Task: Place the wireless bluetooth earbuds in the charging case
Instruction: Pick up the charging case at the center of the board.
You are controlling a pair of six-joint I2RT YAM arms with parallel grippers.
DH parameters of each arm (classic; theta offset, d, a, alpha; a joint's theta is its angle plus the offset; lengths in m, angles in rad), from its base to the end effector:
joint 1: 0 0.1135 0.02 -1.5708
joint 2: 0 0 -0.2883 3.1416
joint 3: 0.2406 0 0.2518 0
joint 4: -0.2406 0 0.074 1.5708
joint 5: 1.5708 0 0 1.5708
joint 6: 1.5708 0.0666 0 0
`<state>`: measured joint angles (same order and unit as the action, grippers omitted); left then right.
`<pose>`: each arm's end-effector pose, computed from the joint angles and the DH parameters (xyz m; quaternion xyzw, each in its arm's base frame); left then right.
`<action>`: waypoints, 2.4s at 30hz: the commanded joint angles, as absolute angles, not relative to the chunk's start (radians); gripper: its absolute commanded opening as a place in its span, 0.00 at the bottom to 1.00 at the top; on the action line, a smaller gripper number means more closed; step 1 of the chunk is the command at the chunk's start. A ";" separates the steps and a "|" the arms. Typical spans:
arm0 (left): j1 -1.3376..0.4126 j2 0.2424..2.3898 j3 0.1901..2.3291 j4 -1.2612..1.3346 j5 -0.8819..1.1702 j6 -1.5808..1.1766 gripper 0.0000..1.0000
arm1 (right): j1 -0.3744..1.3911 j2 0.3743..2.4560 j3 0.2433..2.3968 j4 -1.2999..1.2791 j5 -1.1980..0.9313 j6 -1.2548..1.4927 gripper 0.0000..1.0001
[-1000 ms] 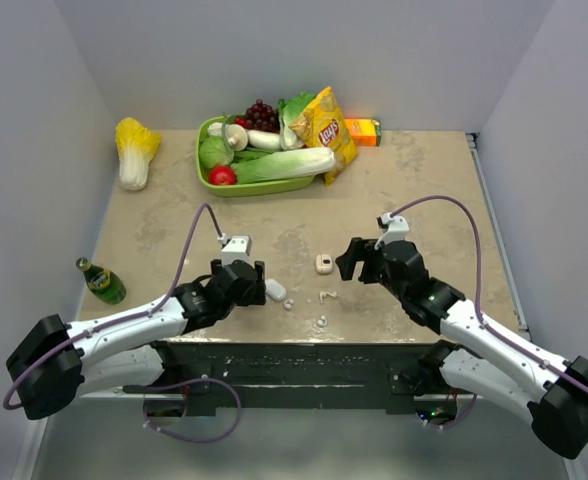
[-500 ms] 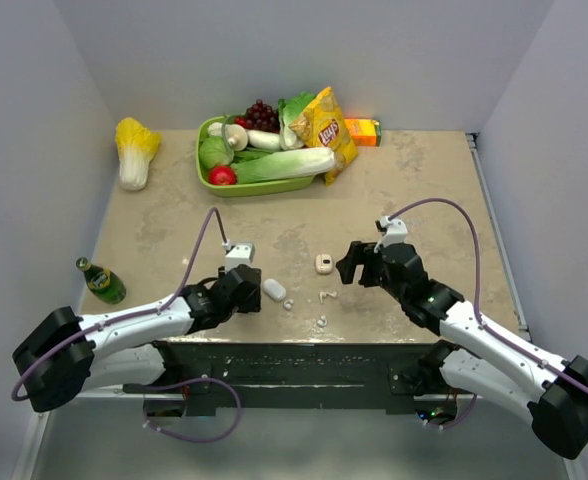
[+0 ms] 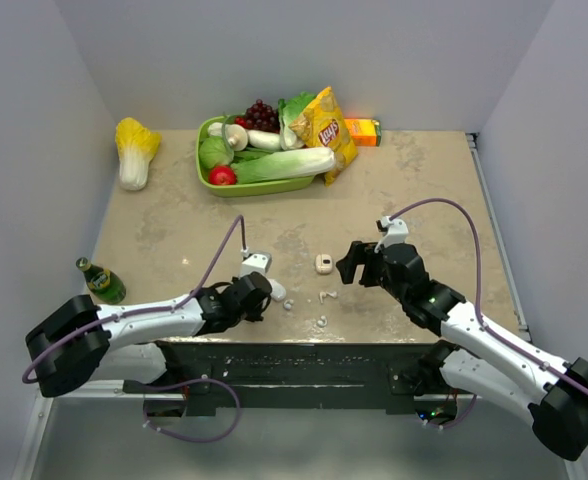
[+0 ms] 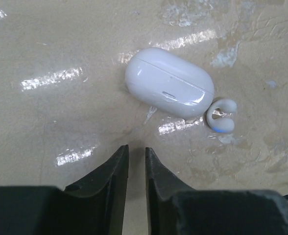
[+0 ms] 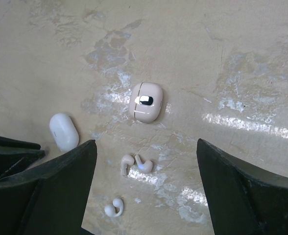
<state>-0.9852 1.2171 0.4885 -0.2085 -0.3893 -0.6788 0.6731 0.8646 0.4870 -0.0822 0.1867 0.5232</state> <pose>0.1442 -0.1718 0.1566 0.0827 0.9306 -0.1022 0.3417 0.1698 0.1196 0.2366 -0.0143 0.8472 0.2302 0.4785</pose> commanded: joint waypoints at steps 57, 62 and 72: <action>-0.882 1.446 0.703 -0.201 -0.212 -0.173 0.98 | 0.673 0.819 0.489 -0.063 0.123 0.508 0.85; -0.884 1.463 0.709 -0.192 -0.215 -0.167 0.98 | 0.675 0.819 0.486 -0.063 0.120 0.511 0.85; -0.882 1.516 0.775 -0.192 -0.180 -0.129 0.96 | 0.673 0.819 0.483 -0.063 0.118 0.511 0.85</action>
